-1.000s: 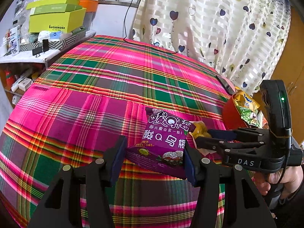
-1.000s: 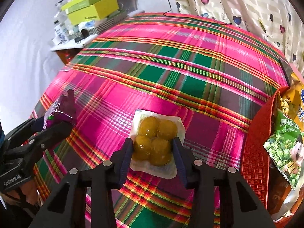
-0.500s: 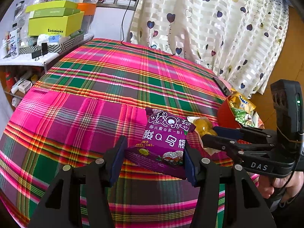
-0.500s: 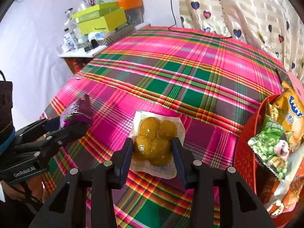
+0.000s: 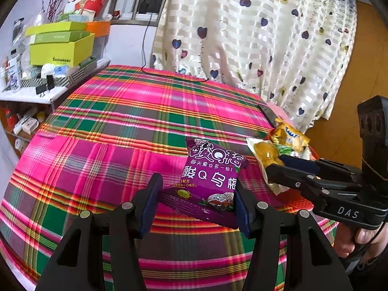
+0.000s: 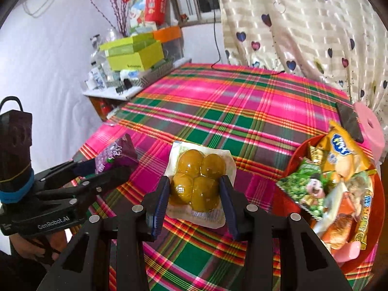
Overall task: Organize snacks
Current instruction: 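Carry the purple bag and pastry tray over the red basket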
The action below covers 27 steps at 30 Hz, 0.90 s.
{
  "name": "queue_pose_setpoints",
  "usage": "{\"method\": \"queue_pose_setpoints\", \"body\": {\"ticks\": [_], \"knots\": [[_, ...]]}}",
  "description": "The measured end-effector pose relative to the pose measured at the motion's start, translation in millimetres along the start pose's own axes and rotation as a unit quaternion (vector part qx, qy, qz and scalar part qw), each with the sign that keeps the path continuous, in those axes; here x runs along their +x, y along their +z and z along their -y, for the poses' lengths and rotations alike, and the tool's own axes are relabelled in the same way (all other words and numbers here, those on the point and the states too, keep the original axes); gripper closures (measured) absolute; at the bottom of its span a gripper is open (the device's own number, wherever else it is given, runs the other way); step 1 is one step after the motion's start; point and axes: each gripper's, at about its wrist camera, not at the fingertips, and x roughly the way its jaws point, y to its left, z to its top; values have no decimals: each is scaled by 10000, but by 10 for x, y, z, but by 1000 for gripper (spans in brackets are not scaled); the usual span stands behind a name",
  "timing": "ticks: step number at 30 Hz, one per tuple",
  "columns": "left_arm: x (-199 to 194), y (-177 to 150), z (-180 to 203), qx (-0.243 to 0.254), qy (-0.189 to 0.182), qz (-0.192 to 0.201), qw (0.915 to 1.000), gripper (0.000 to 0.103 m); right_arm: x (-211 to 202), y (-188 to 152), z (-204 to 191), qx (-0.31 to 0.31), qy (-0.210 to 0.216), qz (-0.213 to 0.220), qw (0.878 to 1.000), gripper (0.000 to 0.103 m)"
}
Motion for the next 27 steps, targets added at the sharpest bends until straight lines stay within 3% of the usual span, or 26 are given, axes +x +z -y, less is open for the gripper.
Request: {"method": "queue_pose_setpoints", "body": {"ticks": [27], "knots": [[139, 160, 931, 759, -574, -62, 9954, 48, -720, -205, 592, 601, -199, 607, 9961, 64]]}}
